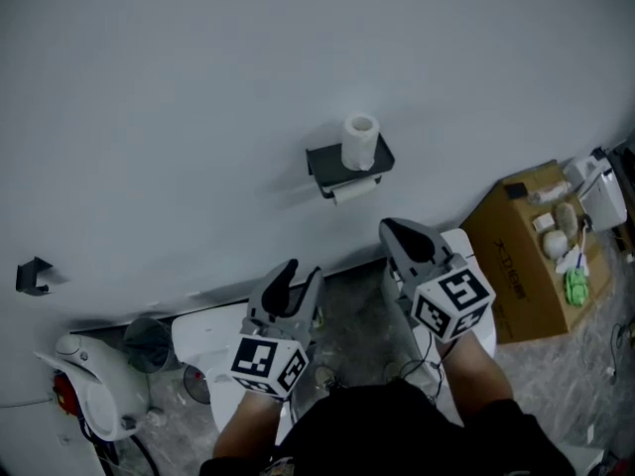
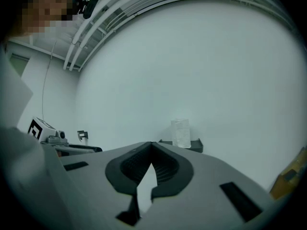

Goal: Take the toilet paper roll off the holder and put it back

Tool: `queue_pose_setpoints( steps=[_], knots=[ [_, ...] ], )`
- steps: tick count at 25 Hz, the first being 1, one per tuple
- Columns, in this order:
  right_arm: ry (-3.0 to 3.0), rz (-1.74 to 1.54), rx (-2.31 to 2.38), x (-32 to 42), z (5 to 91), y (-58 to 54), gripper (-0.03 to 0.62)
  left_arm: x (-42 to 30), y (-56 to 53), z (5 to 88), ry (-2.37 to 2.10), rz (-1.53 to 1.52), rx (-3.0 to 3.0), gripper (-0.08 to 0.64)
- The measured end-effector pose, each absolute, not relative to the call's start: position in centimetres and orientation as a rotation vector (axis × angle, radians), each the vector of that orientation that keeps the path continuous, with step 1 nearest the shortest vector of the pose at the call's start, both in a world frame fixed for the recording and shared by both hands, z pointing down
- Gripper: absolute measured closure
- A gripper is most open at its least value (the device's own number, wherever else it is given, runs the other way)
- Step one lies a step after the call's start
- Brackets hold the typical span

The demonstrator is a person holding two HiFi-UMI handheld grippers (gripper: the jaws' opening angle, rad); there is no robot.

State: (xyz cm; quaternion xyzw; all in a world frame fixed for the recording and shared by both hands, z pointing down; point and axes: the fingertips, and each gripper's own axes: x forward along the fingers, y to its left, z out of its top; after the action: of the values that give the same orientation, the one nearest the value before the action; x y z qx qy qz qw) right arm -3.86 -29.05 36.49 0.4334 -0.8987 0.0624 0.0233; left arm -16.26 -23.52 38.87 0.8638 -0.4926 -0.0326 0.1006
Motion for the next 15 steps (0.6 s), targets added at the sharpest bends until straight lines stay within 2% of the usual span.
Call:
queue_pose_setpoints(
  steps=[5, 15],
  knots=[
    [-2.789, 0.205, 1.310, 1.9, 37.3, -27.8, 0.595, -10.3, -23.0, 38.9, -1.489, -0.080, 2.530, 0.543],
    [-2.900, 0.296, 1.151, 11.3, 38.4, -25.1, 0.595, 1.3, -19.7, 39.0, -1.595, -0.015, 2.477, 0.555]
  ],
)
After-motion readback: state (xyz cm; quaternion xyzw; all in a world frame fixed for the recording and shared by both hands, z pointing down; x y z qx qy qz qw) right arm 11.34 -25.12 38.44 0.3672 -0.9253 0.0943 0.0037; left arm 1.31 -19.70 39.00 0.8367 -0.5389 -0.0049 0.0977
